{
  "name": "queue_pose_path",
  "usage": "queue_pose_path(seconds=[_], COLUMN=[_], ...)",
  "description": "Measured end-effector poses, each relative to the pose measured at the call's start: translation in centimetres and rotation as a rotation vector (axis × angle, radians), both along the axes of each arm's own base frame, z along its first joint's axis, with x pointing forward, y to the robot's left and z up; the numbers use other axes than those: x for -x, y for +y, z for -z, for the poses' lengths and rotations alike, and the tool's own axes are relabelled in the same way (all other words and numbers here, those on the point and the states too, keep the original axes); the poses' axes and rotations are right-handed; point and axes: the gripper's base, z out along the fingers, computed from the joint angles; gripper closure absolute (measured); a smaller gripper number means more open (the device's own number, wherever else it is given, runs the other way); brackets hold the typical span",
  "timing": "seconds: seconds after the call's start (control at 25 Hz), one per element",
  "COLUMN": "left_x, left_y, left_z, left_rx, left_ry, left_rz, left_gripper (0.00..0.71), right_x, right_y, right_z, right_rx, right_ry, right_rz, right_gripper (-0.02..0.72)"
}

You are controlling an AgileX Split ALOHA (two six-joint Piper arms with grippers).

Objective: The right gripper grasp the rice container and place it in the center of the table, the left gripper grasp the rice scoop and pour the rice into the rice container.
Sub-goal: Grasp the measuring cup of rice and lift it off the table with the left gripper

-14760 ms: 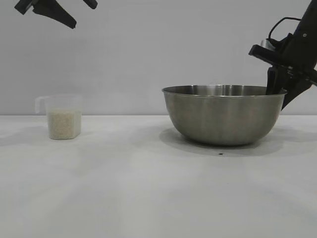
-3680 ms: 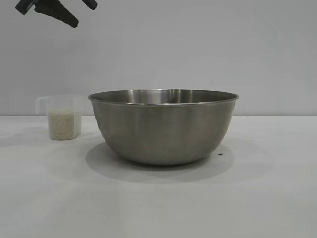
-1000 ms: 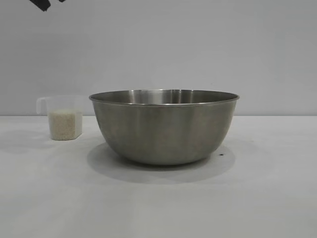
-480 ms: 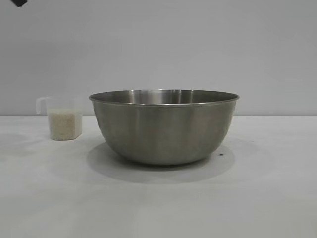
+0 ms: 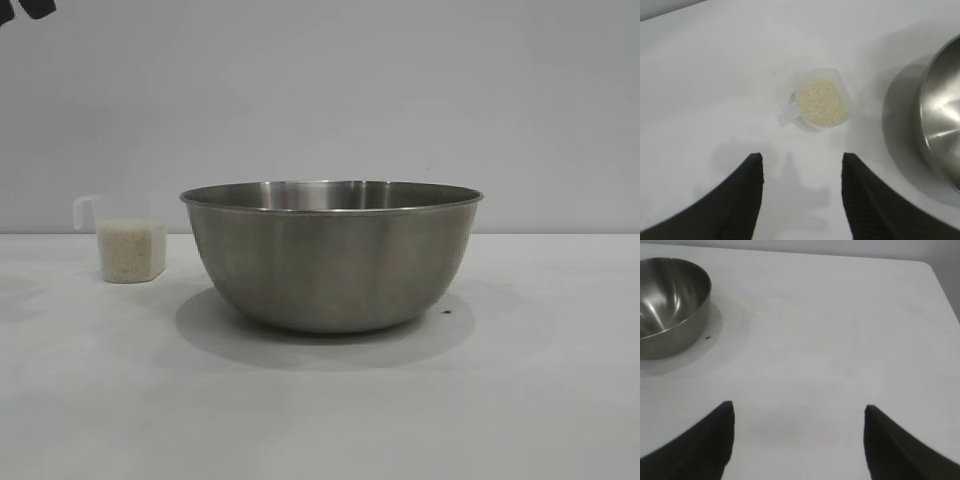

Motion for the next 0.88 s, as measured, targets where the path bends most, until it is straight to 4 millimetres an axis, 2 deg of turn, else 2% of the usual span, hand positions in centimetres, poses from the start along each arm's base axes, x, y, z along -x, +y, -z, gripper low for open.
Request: queue_pose_path(seconds=[0.44, 0.88], left_x=[3.1, 4.8], left_y=[0.5, 0.9], left_z=[3.6, 7.9], left_rx=[0.042, 0.072], left_ry=[-0.189, -0.350], left_rz=[-0.101, -0.130], left_gripper=[0.355, 0.355], right_x=[0.0, 0.0], right_y=[0.0, 0.0], right_z=[0.0, 0.0], right_rx=[0.000, 0.000], right_ry=[0.000, 0.000], right_rz=[0.000, 0.000], right_gripper=[0.229, 0.229])
